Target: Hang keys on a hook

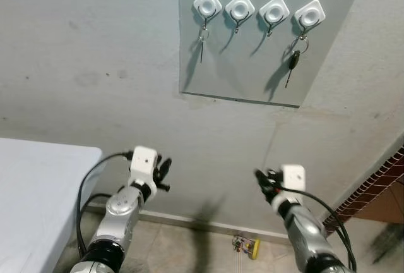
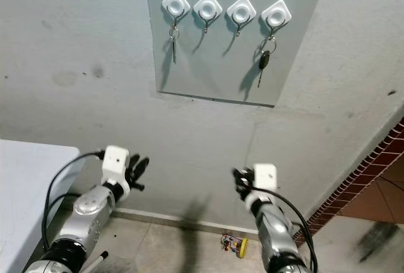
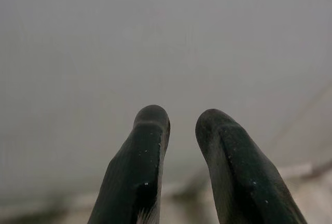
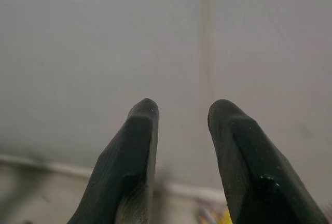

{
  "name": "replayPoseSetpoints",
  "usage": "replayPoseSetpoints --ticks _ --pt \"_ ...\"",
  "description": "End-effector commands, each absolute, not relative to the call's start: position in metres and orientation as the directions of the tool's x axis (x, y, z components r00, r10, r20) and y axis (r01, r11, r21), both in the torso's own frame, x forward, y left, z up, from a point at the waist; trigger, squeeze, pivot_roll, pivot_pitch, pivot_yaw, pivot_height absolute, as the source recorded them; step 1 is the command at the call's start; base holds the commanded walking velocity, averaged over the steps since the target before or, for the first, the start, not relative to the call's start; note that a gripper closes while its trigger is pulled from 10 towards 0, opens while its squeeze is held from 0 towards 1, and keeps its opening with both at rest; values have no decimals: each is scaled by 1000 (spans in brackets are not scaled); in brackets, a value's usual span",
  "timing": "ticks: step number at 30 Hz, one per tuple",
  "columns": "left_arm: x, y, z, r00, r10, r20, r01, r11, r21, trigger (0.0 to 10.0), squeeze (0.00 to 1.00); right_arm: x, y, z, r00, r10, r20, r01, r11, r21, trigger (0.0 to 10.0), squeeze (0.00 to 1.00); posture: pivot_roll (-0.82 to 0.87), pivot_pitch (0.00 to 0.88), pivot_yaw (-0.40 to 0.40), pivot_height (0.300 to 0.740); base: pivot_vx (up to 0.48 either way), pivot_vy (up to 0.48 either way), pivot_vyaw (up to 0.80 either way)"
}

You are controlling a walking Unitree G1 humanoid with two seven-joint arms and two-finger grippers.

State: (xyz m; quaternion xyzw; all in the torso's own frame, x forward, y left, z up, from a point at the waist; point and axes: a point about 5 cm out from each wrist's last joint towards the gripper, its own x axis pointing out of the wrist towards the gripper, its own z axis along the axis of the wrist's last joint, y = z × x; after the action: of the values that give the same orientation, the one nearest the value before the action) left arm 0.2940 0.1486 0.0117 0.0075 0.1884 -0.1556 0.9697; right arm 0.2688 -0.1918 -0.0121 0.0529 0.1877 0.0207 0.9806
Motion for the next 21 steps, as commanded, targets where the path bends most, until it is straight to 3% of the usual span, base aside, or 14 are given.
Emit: replayPoseSetpoints --ticks 1,8,11,13,21 --pt "287 150 -2 855 -270 -443 291 957 -21 10000 0 250 -196 -30 884 -14 -467 48 997 60 10000 0 -116 0 24 740 0 0 0" --pt "265 155 -27 819 -214 -533 193 976 -96 10000 0 196 -195 -71 735 -62 -675 49 998 -38 10000 0 -133 0 27 740 0 0 0" --pt "260 156 -32 810 -203 -550 165 979 -118 10000 0 187 -193 -76 707 -53 -705 30 999 -44 10000 0 -133 0 25 740 0 0 0" --pt "240 160 -49 761 -166 -627 114 986 -123 10000 0 164 -188 -88 643 -21 -765 -10 999 -35 10000 0 -131 0 25 740 0 0 0" --pt "192 171 -79 644 -87 -760 20 995 -97 10000 0 138 -187 -100 547 -39 -836 -20 998 -60 10000 0 -147 0 35 740 0 0 0"
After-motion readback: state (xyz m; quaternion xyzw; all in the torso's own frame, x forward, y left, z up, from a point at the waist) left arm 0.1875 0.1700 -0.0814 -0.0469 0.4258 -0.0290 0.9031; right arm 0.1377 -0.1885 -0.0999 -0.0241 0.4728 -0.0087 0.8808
